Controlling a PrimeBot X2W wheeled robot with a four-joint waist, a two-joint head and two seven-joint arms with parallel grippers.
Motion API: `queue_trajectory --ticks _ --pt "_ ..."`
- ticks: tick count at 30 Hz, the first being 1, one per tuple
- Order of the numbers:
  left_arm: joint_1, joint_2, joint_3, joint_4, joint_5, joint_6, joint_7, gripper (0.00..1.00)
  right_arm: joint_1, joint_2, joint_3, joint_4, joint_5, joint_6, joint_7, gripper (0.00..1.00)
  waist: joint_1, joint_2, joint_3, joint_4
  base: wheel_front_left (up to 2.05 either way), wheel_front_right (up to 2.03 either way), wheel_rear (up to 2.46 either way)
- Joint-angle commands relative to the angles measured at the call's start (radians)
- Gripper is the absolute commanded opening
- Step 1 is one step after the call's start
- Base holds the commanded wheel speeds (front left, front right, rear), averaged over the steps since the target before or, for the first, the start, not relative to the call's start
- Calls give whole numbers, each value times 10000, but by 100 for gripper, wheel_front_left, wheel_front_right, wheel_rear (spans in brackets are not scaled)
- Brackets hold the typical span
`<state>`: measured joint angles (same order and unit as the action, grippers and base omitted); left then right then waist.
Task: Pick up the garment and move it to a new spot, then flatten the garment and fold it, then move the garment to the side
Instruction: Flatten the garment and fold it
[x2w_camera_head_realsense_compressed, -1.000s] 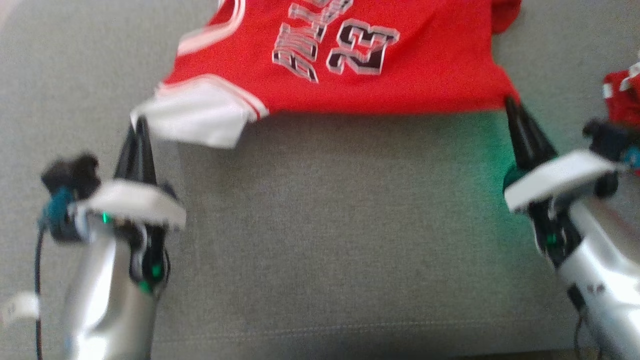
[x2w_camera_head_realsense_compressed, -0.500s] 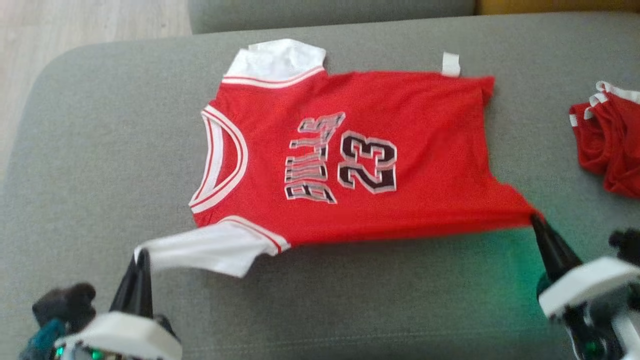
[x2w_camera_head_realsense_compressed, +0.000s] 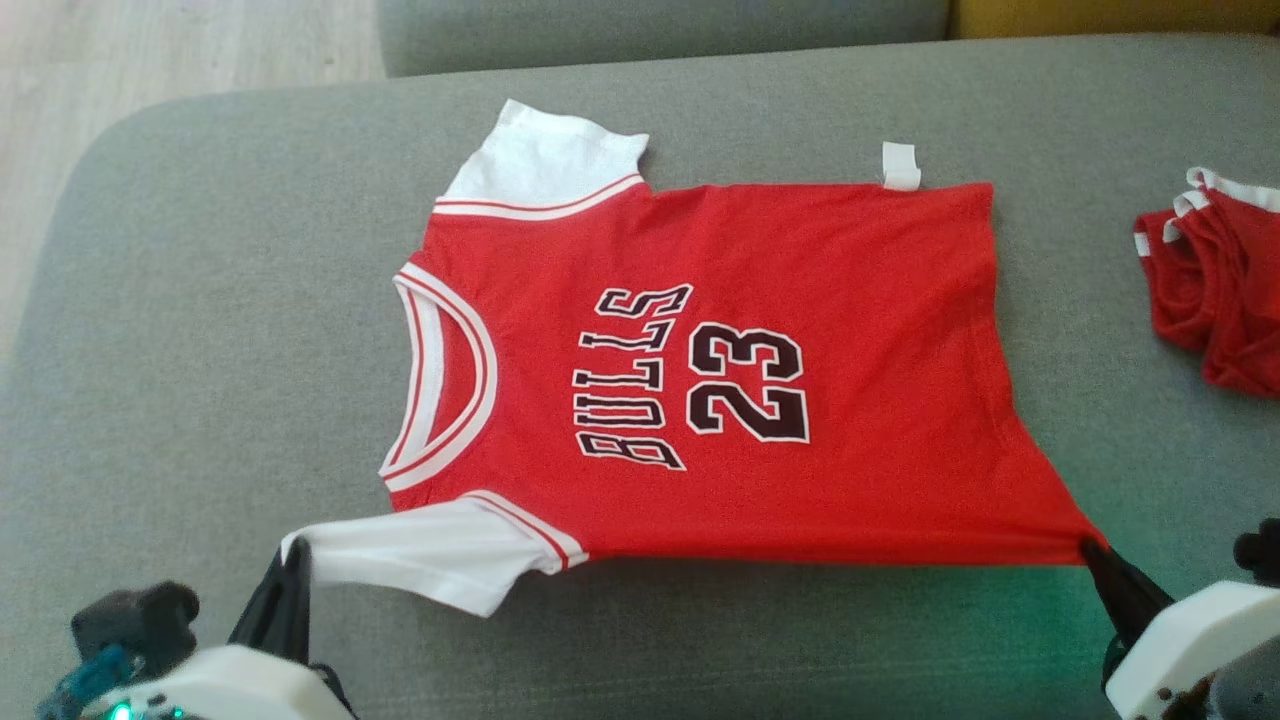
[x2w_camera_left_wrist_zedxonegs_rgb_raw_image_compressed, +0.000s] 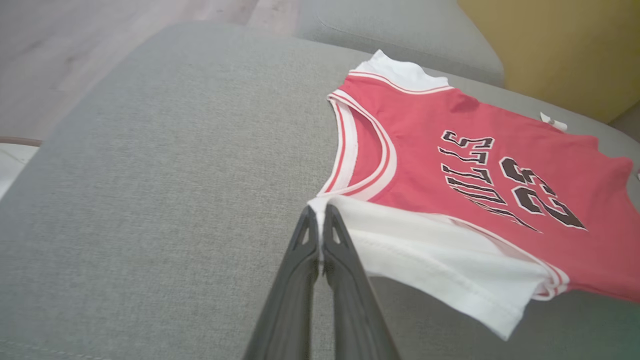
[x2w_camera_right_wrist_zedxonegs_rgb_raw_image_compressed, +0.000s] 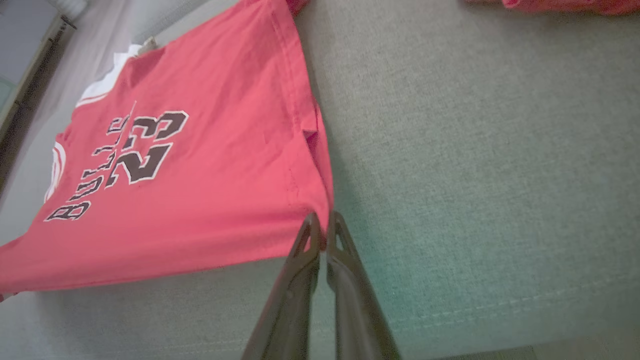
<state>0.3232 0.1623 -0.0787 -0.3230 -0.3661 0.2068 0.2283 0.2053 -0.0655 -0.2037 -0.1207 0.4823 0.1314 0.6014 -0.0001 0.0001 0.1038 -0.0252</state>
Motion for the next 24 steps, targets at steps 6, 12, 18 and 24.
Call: queue_trajectory --ticks 6,12,18,24 --pt "-1309 464 225 -51 -580 -425 999 0 -994 70 -204 -604 -456 -7 1513 0 1 -1 536 -257 0 0 0" --pt "-2550 802 349 764 -1495 -961 1905 0 -2358 98 -259 -52 -693 -7 2264 0 1 -1 1263 -430 0 0 0" --pt "-3548 1032 472 1496 -1814 -1178 2213 0 -3370 -14 -119 498 -752 -7 2079 0 1 -1 1682 -491 0 0 0" --pt "-4330 1059 422 2133 -1860 -1408 1950 21 -3922 -335 510 923 -516 -7 878 50 1 -1 1968 -508 0 0 0"
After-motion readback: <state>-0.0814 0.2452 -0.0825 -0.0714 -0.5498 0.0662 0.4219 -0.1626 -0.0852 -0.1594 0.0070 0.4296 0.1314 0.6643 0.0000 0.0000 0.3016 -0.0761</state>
